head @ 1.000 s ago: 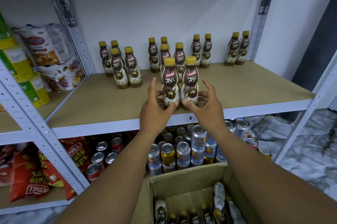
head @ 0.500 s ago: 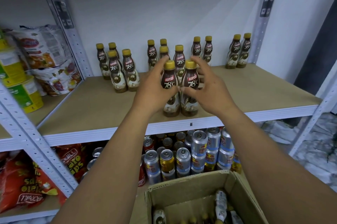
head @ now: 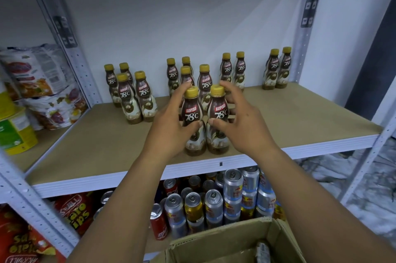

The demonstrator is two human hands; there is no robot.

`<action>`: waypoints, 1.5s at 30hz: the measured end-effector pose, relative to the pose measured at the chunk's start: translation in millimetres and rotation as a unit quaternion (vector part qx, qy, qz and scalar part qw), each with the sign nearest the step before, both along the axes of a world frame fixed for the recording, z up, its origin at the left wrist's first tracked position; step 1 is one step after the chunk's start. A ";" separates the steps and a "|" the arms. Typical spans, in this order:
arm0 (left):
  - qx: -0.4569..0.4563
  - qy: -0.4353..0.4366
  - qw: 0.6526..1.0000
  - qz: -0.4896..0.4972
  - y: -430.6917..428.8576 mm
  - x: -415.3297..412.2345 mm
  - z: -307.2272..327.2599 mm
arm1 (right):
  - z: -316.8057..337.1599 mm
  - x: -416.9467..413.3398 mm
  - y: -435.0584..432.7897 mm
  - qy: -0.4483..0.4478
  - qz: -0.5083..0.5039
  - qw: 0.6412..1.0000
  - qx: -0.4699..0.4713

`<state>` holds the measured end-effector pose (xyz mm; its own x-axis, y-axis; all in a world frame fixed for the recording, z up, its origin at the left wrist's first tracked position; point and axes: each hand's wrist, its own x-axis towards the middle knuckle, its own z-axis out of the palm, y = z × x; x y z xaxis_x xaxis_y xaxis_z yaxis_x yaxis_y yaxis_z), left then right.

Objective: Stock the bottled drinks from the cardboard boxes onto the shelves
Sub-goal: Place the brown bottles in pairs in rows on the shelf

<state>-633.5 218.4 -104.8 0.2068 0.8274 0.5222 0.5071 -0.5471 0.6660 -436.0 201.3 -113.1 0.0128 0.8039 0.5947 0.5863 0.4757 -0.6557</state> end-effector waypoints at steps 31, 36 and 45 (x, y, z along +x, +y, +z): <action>0.075 0.072 0.995 0.004 157.9 178.9 -7.7 | 7.0 171.1 140.6 -0.033 -0.037 0.997 -0.050; 0.065 0.072 0.995 0.014 173.7 189.5 -10.2 | 5.6 182.5 156.3 -0.037 -0.039 0.997 -0.050; 0.057 0.061 0.996 0.021 189.3 201.3 -13.7 | 6.6 192.6 173.2 -0.049 -0.049 0.996 -0.049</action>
<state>-432.2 407.7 -118.5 0.2412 0.7736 0.5860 0.6044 -0.5922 0.5330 -243.4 374.5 -106.5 0.0395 0.8555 0.5163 0.6909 0.3499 -0.6327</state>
